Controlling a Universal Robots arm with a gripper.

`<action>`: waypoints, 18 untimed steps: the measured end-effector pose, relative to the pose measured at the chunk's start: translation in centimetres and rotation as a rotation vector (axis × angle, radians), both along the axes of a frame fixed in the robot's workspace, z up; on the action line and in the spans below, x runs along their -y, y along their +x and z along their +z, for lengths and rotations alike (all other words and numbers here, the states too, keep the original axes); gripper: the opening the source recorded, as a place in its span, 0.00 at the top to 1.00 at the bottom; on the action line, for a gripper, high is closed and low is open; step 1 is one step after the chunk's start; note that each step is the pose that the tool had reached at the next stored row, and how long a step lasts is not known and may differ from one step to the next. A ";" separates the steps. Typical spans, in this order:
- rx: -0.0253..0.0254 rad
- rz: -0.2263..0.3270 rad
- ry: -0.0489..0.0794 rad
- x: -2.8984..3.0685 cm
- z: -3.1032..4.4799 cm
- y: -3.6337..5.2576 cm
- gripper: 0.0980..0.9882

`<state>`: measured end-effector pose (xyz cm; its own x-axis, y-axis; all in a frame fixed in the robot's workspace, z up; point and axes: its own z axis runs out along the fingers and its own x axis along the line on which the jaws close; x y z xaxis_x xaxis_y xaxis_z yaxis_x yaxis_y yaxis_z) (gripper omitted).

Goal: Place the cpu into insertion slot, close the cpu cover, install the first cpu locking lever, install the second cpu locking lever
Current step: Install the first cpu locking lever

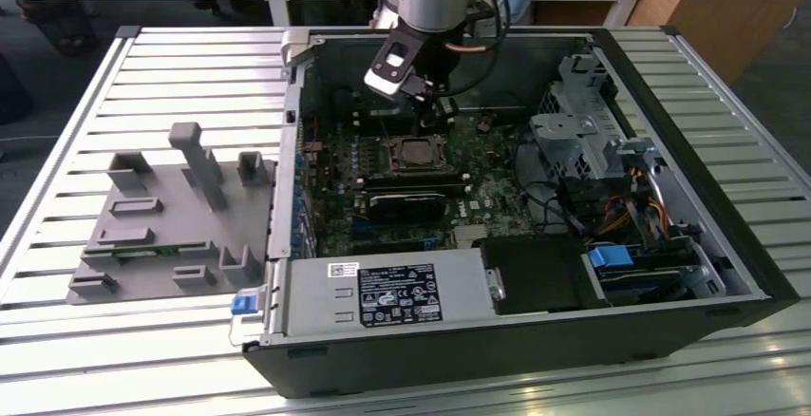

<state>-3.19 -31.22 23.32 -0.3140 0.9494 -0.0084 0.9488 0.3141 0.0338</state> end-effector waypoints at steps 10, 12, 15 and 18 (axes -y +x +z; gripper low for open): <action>0.0000 0.021 0.000 0.00 0.00 0.00 0.97; 0.0000 0.024 0.000 0.00 0.00 0.00 0.97; 0.0000 0.031 0.000 0.00 0.00 0.00 0.97; 0.0000 0.038 0.000 0.00 0.00 0.00 0.97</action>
<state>-3.20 -31.22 23.32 -0.3501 0.9367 -0.0084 0.9361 0.3502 0.0339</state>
